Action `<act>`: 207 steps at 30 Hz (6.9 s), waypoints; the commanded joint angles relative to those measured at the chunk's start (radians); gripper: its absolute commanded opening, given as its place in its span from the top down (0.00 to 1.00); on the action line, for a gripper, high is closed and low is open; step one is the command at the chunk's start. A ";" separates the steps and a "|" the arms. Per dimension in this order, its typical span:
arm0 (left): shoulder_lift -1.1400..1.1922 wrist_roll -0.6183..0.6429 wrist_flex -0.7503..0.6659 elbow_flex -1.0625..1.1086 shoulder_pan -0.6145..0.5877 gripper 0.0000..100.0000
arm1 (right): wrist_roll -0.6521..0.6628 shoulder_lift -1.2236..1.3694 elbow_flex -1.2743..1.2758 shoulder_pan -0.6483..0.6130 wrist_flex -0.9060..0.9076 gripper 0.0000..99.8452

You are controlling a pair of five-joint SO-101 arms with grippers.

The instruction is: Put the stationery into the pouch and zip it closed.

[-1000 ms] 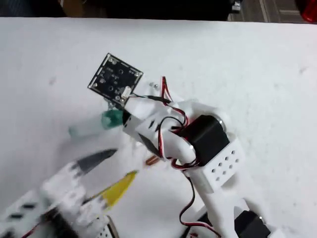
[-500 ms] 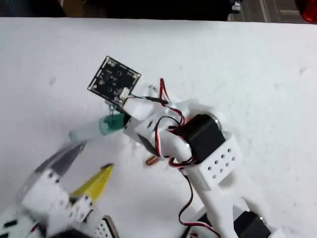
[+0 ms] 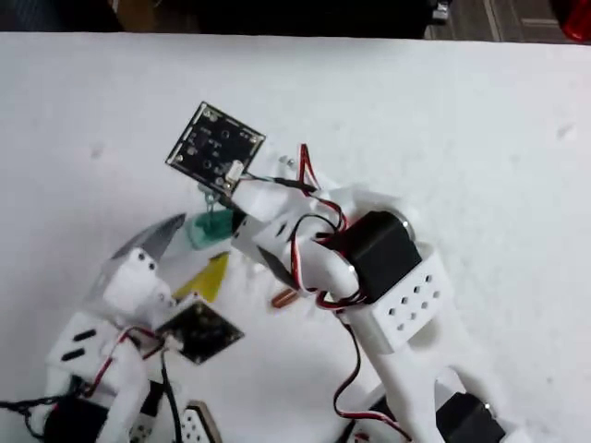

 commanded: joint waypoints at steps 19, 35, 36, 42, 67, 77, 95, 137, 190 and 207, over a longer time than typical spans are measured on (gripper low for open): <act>0.002 0.545 -0.275 0.104 0.136 0.91 | 0.058 -0.007 -0.008 0.004 -0.140 0.98; 0.544 0.692 -0.126 -0.411 0.064 0.91 | 0.057 -0.002 -0.008 0.087 -0.228 0.98; 0.575 0.694 -0.114 -0.436 0.062 0.91 | 0.057 -0.002 -0.005 0.101 -0.228 0.98; 0.662 0.825 -0.302 -0.287 0.018 0.91 | -0.015 0.067 -0.006 0.154 -0.271 0.98; 0.105 0.643 -0.110 0.083 0.079 0.90 | -0.057 0.058 -0.008 0.021 -0.186 0.98; 0.028 0.637 -0.106 0.133 0.082 0.96 | -0.048 -0.054 -0.005 0.051 -0.191 0.98; 0.028 0.637 -0.173 0.203 0.079 0.98 | 0.038 0.071 -0.006 0.219 -0.355 0.98; 0.028 0.637 -0.170 0.212 0.079 0.98 | -0.028 0.323 -0.014 0.409 -0.716 0.98; 0.027 0.706 -0.190 0.215 -0.024 0.82 | -0.566 0.257 0.595 0.661 -0.467 0.84; 0.027 0.793 -0.196 0.215 -0.090 0.80 | -0.618 0.636 0.520 0.608 -0.538 0.84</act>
